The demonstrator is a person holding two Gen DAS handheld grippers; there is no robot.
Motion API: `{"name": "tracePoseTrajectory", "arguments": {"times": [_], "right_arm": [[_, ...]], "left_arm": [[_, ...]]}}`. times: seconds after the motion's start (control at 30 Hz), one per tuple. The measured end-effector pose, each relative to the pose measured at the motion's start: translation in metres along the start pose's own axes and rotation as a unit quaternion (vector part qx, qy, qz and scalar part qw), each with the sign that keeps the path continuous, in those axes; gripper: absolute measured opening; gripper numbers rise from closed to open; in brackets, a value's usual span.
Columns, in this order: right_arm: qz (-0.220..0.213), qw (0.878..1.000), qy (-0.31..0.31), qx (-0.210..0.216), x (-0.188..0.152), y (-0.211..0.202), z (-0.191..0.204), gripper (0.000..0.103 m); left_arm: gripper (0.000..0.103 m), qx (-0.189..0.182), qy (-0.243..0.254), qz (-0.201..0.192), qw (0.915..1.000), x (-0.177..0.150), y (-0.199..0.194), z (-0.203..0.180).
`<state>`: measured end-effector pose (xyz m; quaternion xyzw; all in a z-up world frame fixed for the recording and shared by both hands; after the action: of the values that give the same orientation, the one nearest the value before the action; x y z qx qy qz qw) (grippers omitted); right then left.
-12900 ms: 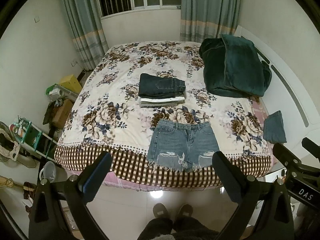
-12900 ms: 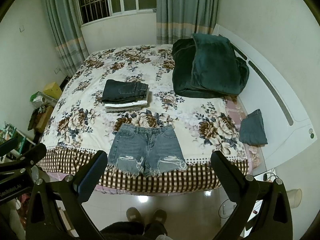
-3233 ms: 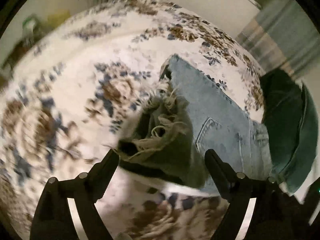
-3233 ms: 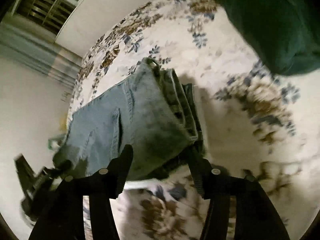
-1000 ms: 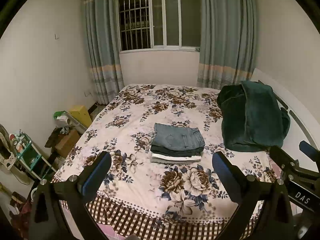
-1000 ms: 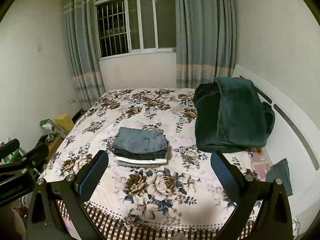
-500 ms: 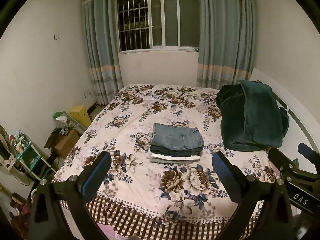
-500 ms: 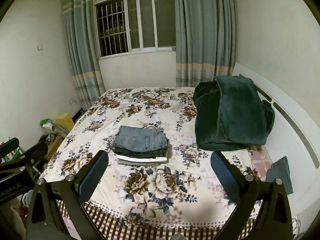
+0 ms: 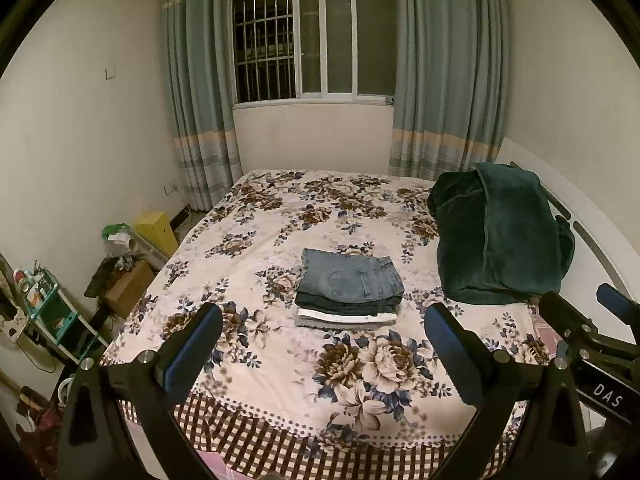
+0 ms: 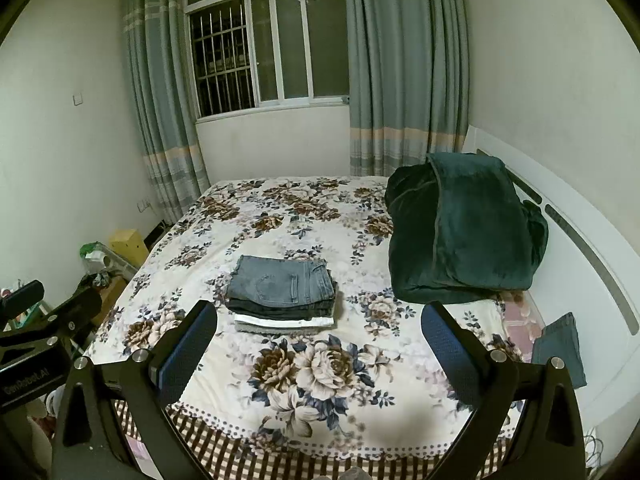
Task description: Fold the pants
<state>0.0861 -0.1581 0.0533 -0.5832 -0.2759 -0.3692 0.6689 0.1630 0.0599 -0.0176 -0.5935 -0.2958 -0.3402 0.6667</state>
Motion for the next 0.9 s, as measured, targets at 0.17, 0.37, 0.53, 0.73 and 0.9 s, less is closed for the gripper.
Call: {"name": "tracePoseTrajectory", "arguments": {"times": [0.17, 0.37, 0.53, 0.73, 0.9], "right_arm": [[-0.001, 1.000, 0.000, 0.000, 0.0003, -0.0001, 0.0002, 0.103], [-0.001, 1.000, 0.000, 0.001, -0.0002, -0.0001, 0.0002, 0.103], [-0.001, 1.000, 0.001, 0.002, 0.0023, -0.0005, 0.0008, 0.103], [-0.001, 1.000, 0.001, 0.001, 0.0016, -0.0006, 0.0011, 0.103], [-0.002, 1.000, 0.001, 0.002, 0.0033, -0.0009, 0.0018, 0.103]], "left_arm": [[0.103, 0.001, 0.000, -0.001, 1.0000, 0.0018, -0.0005, 0.0002], [0.103, 0.001, 0.000, -0.001, 1.0000, 0.0023, -0.0002, 0.0009], [0.103, 0.001, 0.000, 0.000, 1.0000, 0.0016, -0.0001, 0.0016], [0.103, -0.002, 0.001, -0.002, 1.0000, 0.0055, -0.0006, 0.0011], [0.103, -0.002, -0.001, -0.003, 1.0000, 0.0085, -0.0001, -0.0005]]}}
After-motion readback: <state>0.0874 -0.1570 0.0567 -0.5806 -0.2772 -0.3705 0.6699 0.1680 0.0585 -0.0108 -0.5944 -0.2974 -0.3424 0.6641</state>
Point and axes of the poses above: each gripper's, at about its wrist camera, not at the fingertips, and y roughly the way its jaws point, z to its left, x to its top, the point moved 4 cm from there along y, roughly the way its jaws point, and after that the axes turned 8 degrees about y, right-handed, at the moved point
